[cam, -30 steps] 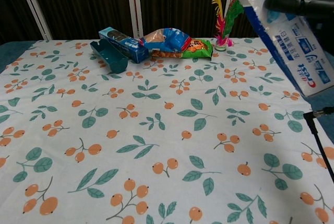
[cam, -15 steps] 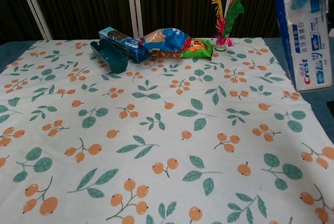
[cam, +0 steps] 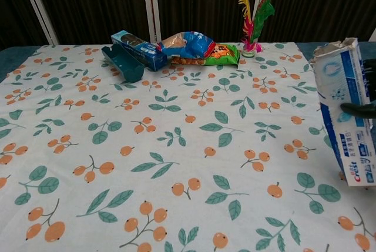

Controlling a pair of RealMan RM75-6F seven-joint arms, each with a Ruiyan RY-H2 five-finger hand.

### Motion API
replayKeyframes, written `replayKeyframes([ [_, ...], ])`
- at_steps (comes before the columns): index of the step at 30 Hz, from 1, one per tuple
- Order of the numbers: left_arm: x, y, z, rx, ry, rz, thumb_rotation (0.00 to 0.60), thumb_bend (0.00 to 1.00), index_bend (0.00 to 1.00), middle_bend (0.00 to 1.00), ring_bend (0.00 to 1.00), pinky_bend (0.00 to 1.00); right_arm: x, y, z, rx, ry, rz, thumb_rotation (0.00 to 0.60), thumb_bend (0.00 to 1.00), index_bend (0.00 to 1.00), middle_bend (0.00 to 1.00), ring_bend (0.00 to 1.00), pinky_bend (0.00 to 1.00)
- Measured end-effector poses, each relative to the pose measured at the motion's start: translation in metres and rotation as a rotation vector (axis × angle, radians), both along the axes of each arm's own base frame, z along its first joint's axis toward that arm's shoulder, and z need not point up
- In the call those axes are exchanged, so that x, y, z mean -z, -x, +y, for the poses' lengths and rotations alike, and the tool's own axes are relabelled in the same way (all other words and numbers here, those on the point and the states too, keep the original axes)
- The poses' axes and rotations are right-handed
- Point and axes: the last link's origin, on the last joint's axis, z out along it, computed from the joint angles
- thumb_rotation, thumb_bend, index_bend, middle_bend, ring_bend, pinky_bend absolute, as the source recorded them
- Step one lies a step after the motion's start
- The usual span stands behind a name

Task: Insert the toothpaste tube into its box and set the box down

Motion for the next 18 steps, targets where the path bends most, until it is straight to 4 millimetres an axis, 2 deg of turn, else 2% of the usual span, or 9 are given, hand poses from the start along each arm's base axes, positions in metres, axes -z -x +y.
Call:
replayKeyframes([
  [6, 0.001, 0.032, -0.026, -0.115, 0.027, -0.064, 0.600, 0.00, 0.35, 0.36, 0.32, 0.40, 0.027, -0.008, 0.001, -0.044, -0.038, 0.096, 0.600, 0.35, 0.41, 0.48, 0.42, 0.27],
  [8, 0.003, 0.041, -0.032, -0.135, 0.032, -0.070, 0.600, 0.00, 0.35, 0.34, 0.31, 0.39, 0.043, -0.017, 0.002, -0.069, -0.056, 0.123, 0.600, 0.35, 0.41, 0.48, 0.42, 0.26],
  [10, 0.005, 0.048, -0.037, -0.147, 0.043, -0.080, 0.600, 0.00, 0.34, 0.33, 0.30, 0.38, 0.058, -0.028, 0.003, -0.097, -0.075, 0.140, 0.600, 0.35, 0.36, 0.47, 0.39, 0.26],
  [12, 0.008, 0.051, -0.040, -0.158, 0.057, -0.095, 0.600, 0.00, 0.33, 0.31, 0.28, 0.36, 0.070, -0.038, 0.004, -0.123, -0.096, 0.145, 0.600, 0.35, 0.24, 0.40, 0.29, 0.22],
  [14, 0.010, 0.052, -0.041, -0.164, 0.067, -0.096, 0.600, 0.00, 0.30, 0.28, 0.25, 0.32, 0.080, -0.048, 0.005, -0.156, -0.124, 0.157, 0.600, 0.35, 0.06, 0.26, 0.15, 0.14],
  [16, 0.012, 0.054, -0.042, -0.174, 0.078, -0.091, 0.600, 0.00, 0.28, 0.24, 0.22, 0.28, 0.085, -0.055, 0.005, -0.182, -0.141, 0.173, 0.600, 0.35, 0.00, 0.16, 0.06, 0.08],
  [18, 0.014, 0.056, -0.043, -0.189, 0.090, -0.088, 0.600, 0.00, 0.26, 0.22, 0.20, 0.26, 0.087, -0.059, 0.006, -0.199, -0.151, 0.189, 0.600, 0.35, 0.00, 0.09, 0.01, 0.04],
])
